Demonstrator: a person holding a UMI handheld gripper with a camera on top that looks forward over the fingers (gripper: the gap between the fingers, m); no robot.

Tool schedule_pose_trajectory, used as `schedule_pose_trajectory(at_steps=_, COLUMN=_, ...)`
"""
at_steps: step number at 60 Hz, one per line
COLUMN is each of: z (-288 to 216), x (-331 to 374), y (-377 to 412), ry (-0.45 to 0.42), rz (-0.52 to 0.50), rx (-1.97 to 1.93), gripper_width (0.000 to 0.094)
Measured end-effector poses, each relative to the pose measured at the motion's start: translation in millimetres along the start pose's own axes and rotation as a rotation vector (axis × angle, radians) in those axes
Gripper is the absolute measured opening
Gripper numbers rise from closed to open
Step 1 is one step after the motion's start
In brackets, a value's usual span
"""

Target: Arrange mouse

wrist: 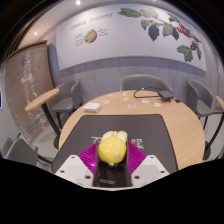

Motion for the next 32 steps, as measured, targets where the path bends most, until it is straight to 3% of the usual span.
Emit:
schedule_pose_trajectory(at_steps=5, z=2.5, x=0.9, y=-3.2, ry=0.000, rz=0.016, rx=0.021, gripper_width=0.0390)
schedule_pose_trajectory(at_steps=13, z=2.8, x=1.7, y=-4.7, ry=0.016, rz=-0.014, rx=0.075, gripper_width=0.0538)
schedule_pose_trajectory(at_steps=19, z=-3.5, x=18.9, y=-17.3, ry=0.016, rz=-0.057, rx=0.097, gripper_width=0.0820)
schedule_pose_trajectory(at_steps=21, z=-7.2, x=27.6, y=-24.6, ry=-0.001, rz=-0.071, rx=0.101, gripper_width=0.0872)
schedule_pose_trajectory(at_steps=32, z=-7.3, x=79.9, y=-87.8, ry=0.012, rz=-0.116, rx=0.094, gripper_width=0.0862)
Point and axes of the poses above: the point between the fingertips, and its own axes, seen from behind it with the camera up: y to the left, z down, x backward, against the way the camera looks, the point moved 10 cm from there along x, backward, against the way the camera looks, and after that the axes turned 15 degrees about z, right-handed, at the moved point
